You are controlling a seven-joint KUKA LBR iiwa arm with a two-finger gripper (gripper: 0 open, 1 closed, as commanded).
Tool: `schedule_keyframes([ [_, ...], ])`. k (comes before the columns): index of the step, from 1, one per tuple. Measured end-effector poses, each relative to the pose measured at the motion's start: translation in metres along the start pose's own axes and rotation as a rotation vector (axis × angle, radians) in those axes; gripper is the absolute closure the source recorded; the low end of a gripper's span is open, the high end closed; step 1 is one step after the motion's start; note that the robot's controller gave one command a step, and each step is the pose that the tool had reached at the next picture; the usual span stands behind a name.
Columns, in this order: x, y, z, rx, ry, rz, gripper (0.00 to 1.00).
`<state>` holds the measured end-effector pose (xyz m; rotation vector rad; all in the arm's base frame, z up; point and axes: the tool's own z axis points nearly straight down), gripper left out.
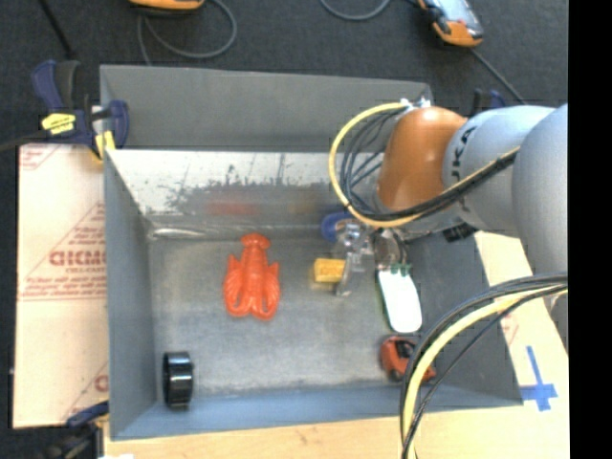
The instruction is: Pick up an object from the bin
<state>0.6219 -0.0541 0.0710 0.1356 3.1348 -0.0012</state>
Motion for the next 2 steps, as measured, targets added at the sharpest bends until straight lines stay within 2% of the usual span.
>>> schedule_keyframes([
  [1, 0.0, 0.0, 0.0, 0.001, 0.0, -0.001, 1.0],
  [2, -0.015, 0.012, -0.177, -0.001, -0.008, 0.003, 1.0],
])
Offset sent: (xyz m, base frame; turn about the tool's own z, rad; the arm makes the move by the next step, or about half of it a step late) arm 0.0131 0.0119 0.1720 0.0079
